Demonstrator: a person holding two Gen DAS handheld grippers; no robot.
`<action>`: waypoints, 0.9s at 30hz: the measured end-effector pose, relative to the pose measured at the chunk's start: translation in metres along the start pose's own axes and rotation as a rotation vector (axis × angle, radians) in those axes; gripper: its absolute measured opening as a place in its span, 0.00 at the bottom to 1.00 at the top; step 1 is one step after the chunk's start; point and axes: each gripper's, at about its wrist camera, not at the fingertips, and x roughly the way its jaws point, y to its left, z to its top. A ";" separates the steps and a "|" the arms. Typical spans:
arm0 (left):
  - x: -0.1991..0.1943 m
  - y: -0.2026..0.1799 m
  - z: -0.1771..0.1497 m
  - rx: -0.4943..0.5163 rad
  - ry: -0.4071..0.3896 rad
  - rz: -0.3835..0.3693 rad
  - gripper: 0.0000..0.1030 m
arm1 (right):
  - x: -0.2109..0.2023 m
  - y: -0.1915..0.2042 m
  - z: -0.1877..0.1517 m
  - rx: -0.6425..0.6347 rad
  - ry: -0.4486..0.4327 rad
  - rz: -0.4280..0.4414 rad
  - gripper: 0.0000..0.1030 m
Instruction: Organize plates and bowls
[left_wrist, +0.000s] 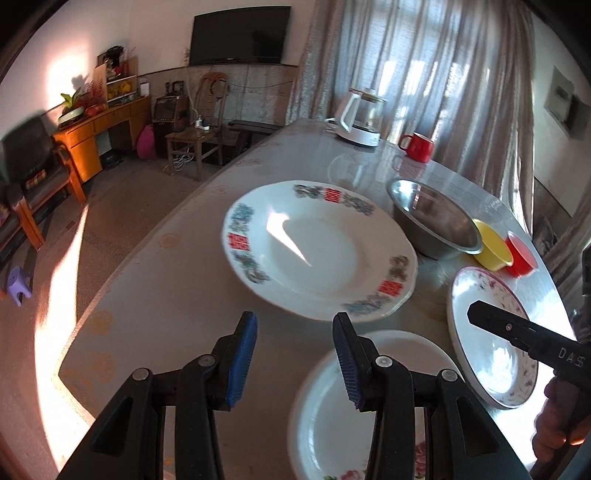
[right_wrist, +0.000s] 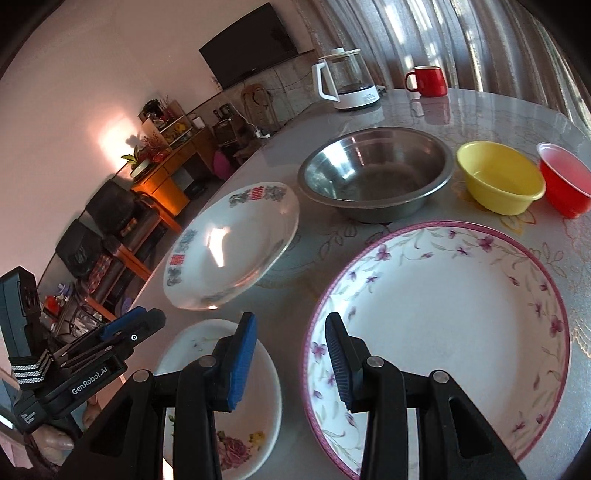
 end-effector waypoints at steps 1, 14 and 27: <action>0.001 0.005 0.002 -0.011 -0.001 0.002 0.42 | 0.004 0.003 0.004 -0.008 0.002 0.007 0.37; 0.030 0.058 0.035 -0.087 -0.004 0.021 0.44 | 0.065 0.010 0.046 -0.012 0.082 -0.004 0.37; 0.087 0.055 0.063 -0.038 0.052 -0.078 0.45 | 0.100 0.002 0.061 -0.010 0.136 -0.028 0.34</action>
